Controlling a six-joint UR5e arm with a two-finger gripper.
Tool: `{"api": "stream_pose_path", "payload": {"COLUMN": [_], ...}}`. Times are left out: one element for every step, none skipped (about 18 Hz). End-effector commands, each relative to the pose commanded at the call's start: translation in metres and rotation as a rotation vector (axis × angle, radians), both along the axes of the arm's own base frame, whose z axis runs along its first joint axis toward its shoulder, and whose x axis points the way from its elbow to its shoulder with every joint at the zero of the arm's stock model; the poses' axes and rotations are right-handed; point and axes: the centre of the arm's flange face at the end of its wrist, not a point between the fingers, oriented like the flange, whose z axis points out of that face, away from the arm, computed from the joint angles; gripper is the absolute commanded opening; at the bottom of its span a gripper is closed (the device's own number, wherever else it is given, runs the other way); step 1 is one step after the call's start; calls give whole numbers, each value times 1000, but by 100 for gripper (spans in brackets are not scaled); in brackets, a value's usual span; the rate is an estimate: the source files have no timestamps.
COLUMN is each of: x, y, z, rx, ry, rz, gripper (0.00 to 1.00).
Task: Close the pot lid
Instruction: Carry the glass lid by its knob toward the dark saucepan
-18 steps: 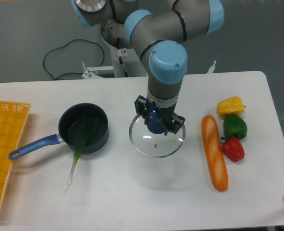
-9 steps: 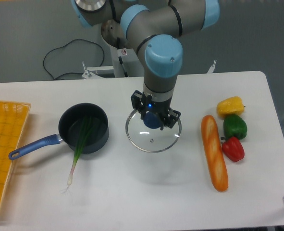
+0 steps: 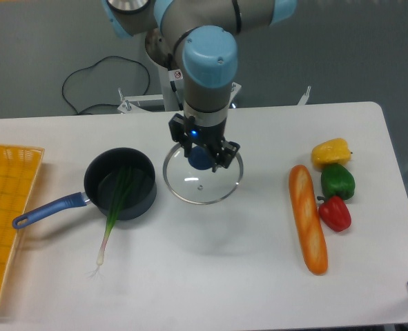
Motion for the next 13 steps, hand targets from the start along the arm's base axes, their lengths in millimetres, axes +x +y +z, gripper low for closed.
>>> {"api": "stream_pose_path", "payload": {"x": [9,17,23,28,33,39,43,49,54,60,70,77,80], "y": [3,6,8,9,9,12,11,8,4,0,-2,-5,-8], "z": [-4,-7,-6,-7,-6,-5,-6,-3,-6,-10,-14,-16,-19], "rx": [8,14,19,21,23,33,47,68,79,92,107,120,121], "ry": [6,9,12,10,8,5,-2,1,5,12,21,29,27], "rz": [8,17,27,39,47,46,57,71,82,89,80,79,89], "gripper": [37,37,37,37,37,37,37,37,37,38,38,38,38]}}
